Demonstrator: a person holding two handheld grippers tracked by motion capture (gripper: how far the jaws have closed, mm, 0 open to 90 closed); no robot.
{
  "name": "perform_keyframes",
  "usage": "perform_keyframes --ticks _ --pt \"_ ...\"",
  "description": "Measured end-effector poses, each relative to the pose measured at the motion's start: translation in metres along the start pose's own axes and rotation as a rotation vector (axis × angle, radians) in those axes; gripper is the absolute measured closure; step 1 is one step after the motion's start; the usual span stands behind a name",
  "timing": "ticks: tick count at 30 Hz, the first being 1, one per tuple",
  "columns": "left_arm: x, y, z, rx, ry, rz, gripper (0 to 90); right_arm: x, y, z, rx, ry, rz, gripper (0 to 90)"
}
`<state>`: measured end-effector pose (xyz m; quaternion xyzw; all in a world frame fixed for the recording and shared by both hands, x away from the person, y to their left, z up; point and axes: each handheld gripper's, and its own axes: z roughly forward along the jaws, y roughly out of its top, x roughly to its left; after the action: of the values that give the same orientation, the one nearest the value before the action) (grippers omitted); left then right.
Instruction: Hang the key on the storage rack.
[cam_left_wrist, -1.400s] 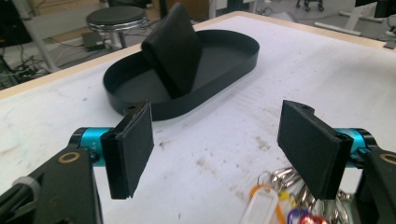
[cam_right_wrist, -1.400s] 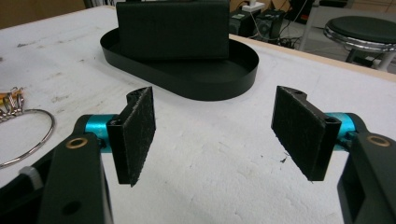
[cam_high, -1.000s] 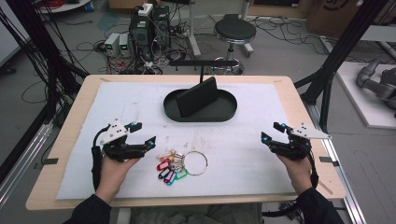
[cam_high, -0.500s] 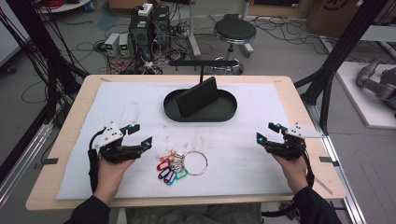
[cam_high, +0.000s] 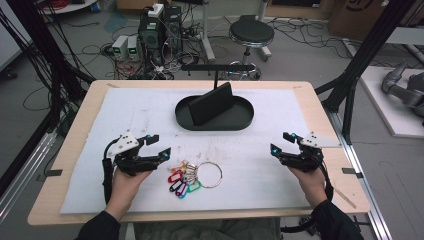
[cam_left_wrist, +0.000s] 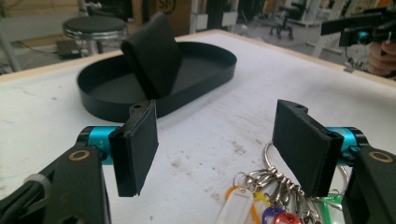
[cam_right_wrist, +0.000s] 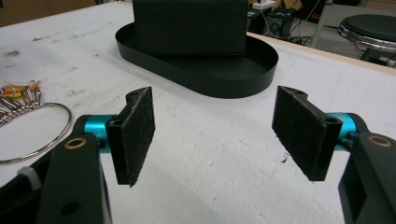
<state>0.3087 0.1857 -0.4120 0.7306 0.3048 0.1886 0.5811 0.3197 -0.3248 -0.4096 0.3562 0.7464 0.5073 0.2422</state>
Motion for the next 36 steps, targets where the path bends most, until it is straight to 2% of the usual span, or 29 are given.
perform_keyframes --ticks 1,2,3,4,6,7,8,9,10,13,14,17,20,21,26,29,30,31,33,36 --pt "-0.001 0.001 0.004 0.015 -0.01 -0.001 31.2 0.0 0.0 0.0 -0.001 0.0 -0.001 30.7" --pt "-0.005 0.003 0.014 0.033 -0.037 0.005 31.6 0.0 0.0 0.0 0.0 0.0 -0.002 30.7" --pt "-0.005 0.003 0.014 0.033 -0.037 0.005 33.1 0.0 0.0 0.0 0.001 -0.001 -0.004 30.7" --pt "-0.009 0.005 0.024 0.058 -0.072 0.02 35.5 0.0 -0.001 0.0 0.003 0.001 -0.002 30.7" --pt "-0.013 0.008 0.035 0.105 -0.11 0.048 39.2 0.001 -0.001 0.0 0.005 0.004 -0.001 30.7" --pt "-0.016 0.009 0.041 0.127 -0.122 0.064 40.7 0.001 -0.001 -0.001 0.006 0.003 -0.004 30.7" --pt "-0.016 0.009 0.041 0.127 -0.122 0.064 41.7 0.001 -0.002 -0.001 0.006 0.004 -0.007 30.7" --pt "-0.022 0.01 0.053 0.171 -0.148 0.087 43.0 0.001 -0.002 -0.001 0.006 0.002 -0.008 30.7" --pt "-0.022 0.01 0.053 0.171 -0.148 0.087 44.7 0.001 -0.002 -0.001 0.006 0.002 -0.008 30.7" --pt "-0.032 0.011 0.069 0.248 -0.177 0.129 48.7 0.001 -0.003 -0.003 0.009 0.0 -0.008 30.7" --pt "-0.036 0.011 0.076 0.28 -0.18 0.158 53.3 0.0 -0.004 -0.004 0.008 0.0 -0.011 30.8" --pt "-0.041 0.012 0.085 0.31 -0.181 0.186 59.1 -0.001 -0.005 -0.006 0.004 -0.003 -0.009 30.7" --pt "-0.041 0.012 0.091 0.318 -0.183 0.178 61.2 -0.002 -0.006 -0.007 0.002 -0.009 -0.011 30.8" --pt "-0.042 0.012 0.097 0.338 -0.174 0.179 64.0 -0.003 -0.006 -0.009 0.002 -0.011 -0.008 30.7" --pt "-0.046 0.009 0.11 0.4 -0.17 0.206 65.5 -0.003 -0.007 -0.011 0.002 -0.011 -0.007 30.7" --pt "-0.049 0.006 0.115 0.463 -0.159 0.255 65.5 -0.004 -0.007 -0.012 0.001 -0.011 -0.007 30.7" --pt "-0.049 0.006 0.115 0.463 -0.159 0.255 65.9 -0.004 -0.007 -0.012 0.001 -0.011 -0.007 30.7" --pt "-0.051 0.002 0.118 0.499 -0.155 0.265 66.9 -0.003 -0.007 -0.012 0.001 -0.01 -0.005 30.8" --pt "-0.052 -0.004 0.12 0.528 -0.163 0.27 70.3 -0.004 -0.007 -0.012 0.001 -0.01 -0.01 30.7" --pt "-0.052 -0.008 0.118 0.496 -0.174 0.26 78.2 -0.003 -0.007 -0.012 -0.001 -0.008 -0.011 30.7"
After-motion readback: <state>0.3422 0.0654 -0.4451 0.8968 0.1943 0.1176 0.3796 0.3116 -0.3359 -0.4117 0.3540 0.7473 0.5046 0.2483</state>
